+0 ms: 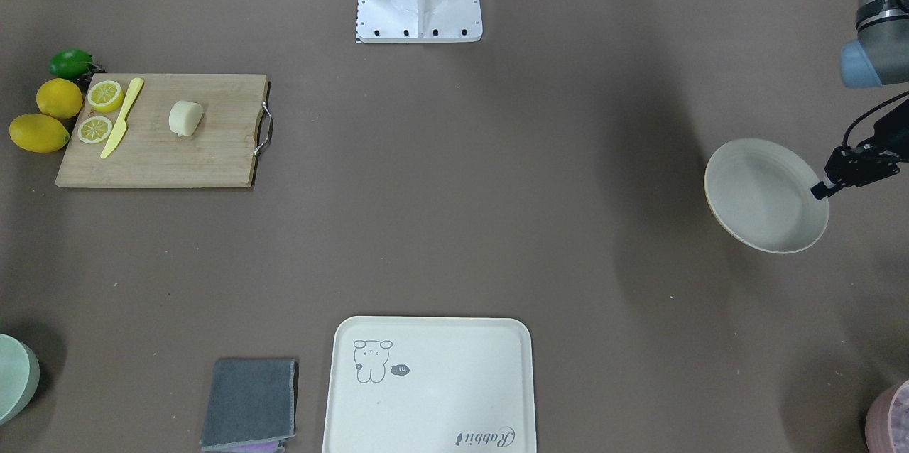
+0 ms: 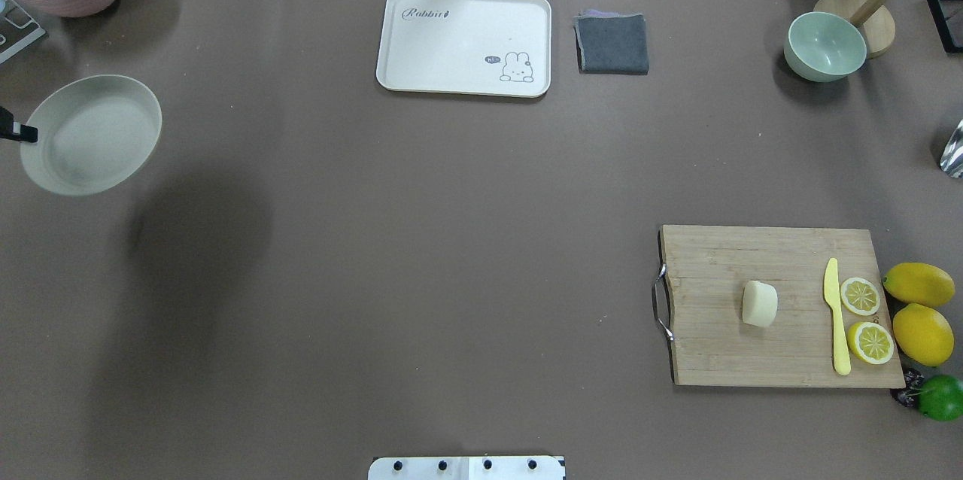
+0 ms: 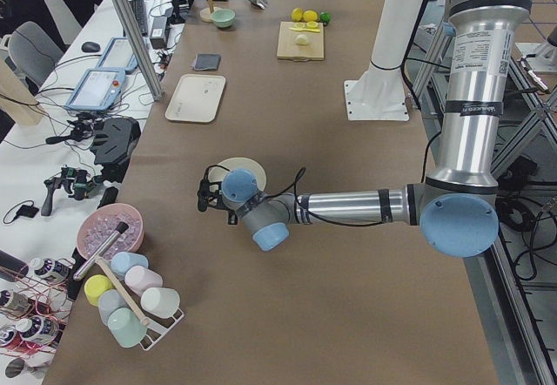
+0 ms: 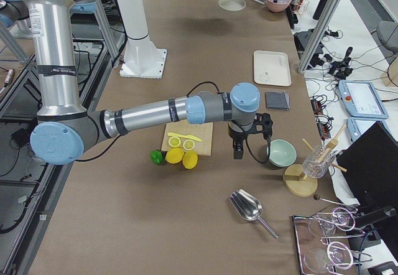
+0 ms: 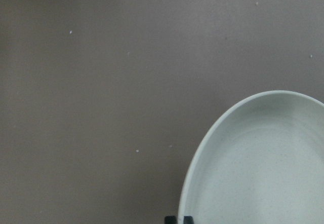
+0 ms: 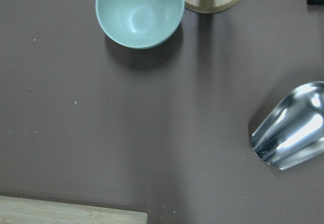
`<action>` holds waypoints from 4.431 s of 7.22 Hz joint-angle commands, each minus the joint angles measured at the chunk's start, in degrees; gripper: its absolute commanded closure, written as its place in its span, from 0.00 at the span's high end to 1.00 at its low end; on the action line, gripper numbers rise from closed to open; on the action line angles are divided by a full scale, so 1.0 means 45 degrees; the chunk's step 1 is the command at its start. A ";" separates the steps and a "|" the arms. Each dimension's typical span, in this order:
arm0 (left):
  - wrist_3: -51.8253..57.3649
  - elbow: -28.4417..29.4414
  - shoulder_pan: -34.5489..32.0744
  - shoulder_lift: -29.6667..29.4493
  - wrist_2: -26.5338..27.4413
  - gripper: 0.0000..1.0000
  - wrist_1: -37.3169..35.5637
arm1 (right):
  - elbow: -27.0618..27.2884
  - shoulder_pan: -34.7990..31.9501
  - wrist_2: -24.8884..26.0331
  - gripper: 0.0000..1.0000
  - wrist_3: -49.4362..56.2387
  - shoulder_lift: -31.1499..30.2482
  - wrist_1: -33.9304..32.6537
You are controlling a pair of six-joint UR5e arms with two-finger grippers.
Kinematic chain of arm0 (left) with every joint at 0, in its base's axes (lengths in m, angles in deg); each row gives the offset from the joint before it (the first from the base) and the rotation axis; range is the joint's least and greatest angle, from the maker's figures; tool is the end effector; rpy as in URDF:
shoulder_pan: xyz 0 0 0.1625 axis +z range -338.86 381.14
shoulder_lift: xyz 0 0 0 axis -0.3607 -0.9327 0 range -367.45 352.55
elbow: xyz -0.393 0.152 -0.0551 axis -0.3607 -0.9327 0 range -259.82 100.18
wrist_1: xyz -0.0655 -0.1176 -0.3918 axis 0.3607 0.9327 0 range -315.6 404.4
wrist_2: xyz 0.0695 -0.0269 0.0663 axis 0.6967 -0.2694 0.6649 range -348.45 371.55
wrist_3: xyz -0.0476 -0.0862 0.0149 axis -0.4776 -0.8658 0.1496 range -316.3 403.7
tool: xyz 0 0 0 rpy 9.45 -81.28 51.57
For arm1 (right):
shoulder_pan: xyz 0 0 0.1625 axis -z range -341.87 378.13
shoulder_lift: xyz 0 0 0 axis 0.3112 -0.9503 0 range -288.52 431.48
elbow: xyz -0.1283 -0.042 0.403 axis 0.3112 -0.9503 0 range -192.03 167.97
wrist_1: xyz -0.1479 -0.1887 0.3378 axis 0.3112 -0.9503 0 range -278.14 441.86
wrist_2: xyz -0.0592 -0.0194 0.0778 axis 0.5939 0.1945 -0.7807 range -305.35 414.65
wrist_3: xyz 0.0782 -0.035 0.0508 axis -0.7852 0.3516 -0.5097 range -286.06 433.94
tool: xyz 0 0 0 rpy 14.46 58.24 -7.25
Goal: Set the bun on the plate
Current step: 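Lift the plate with the left gripper toward table center while right arm approaches board, then lower the plate at center and release it while right gripper descends to bun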
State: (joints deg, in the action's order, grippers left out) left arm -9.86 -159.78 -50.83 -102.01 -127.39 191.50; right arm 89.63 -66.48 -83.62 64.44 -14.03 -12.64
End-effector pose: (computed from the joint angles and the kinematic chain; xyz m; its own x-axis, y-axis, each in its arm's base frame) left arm 0.1110 -0.5290 0.5860 0.4170 -0.0204 -0.9087 0.2413 0.9664 0.0891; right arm 0.0098 -0.5243 0.5220 0.6548 -0.0485 0.7542 -0.0163 0.9968 0.0783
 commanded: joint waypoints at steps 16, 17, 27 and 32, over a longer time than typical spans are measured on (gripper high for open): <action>-0.8821 -0.3463 1.0913 -0.5999 1.0974 0.00 -0.8100 | 0.3426 0.6945 0.2388 1.00 -1.0876 -0.1251 0.4322; -0.8840 -0.3463 1.0915 -0.5999 1.0954 0.28 -0.8042 | 0.3426 0.7140 0.2581 1.00 -1.0896 -0.1251 0.4322; -0.8664 -0.3893 0.9626 -0.5979 1.0329 0.98 -0.8139 | 0.3115 1.1574 0.6078 1.00 -1.3610 -0.2891 0.6158; -0.8374 -0.4009 0.9199 -0.5901 1.0252 0.98 -0.8100 | 0.2880 1.1712 0.6353 0.00 -1.3552 -0.2522 0.6197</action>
State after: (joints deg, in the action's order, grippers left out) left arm -48.44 -177.49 -8.37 -128.60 -81.00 154.96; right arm 102.63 -13.74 -54.91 3.49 -26.26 15.23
